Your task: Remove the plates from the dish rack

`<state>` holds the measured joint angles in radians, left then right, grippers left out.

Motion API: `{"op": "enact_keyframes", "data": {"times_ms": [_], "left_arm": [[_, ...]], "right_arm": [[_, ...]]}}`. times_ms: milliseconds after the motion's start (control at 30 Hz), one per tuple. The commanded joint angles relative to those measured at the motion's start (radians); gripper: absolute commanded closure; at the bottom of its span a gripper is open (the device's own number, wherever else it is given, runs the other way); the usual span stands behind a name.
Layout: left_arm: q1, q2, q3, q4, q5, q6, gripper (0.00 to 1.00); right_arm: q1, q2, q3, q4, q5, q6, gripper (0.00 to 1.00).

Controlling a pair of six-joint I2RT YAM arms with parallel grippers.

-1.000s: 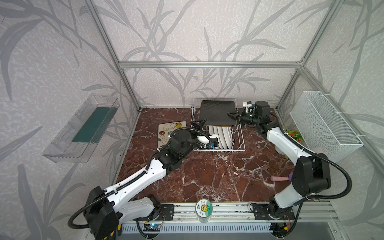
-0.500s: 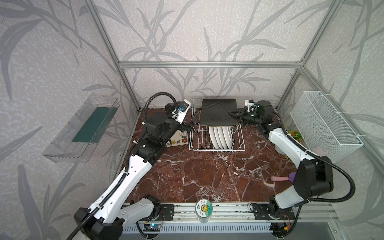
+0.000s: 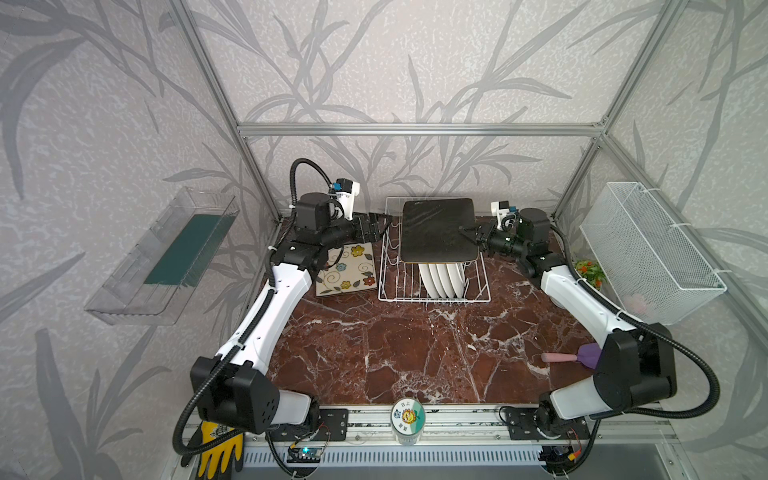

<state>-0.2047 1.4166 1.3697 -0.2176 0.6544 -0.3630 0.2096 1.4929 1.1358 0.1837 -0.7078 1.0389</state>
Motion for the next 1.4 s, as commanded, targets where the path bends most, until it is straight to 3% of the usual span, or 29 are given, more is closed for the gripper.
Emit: {"op": "enact_keyframes", "data": {"times_ms": [0, 200, 467, 733, 1100, 1367], "left_arm": [[0.003, 0.032, 0.044, 0.043, 0.171, -0.138, 0.01], [-0.005, 0.105, 0.046, 0.056, 0.287, -0.170, 0.03], [-0.038, 0.184, 0.040, 0.139, 0.329, -0.246, 0.06], [-0.067, 0.273, 0.068, 0.284, 0.438, -0.335, 0.19], [-0.079, 0.275, 0.069, 0.243, 0.474, -0.305, 0.62], [-0.081, 0.279, 0.091, 0.201, 0.473, -0.285, 0.88]], "right_arm": [[0.001, -0.075, 0.012, 0.235, -0.056, -0.007, 1.00], [0.011, -0.074, -0.011, 0.312, -0.071, -0.021, 1.00], [0.037, -0.054, -0.018, 0.353, -0.073, -0.032, 1.00], [0.047, -0.034, -0.034, 0.423, -0.080, -0.008, 1.00], [0.048, -0.017, -0.039, 0.434, -0.088, -0.005, 1.00], [0.048, -0.005, -0.046, 0.445, -0.101, 0.000, 1.00]]}}
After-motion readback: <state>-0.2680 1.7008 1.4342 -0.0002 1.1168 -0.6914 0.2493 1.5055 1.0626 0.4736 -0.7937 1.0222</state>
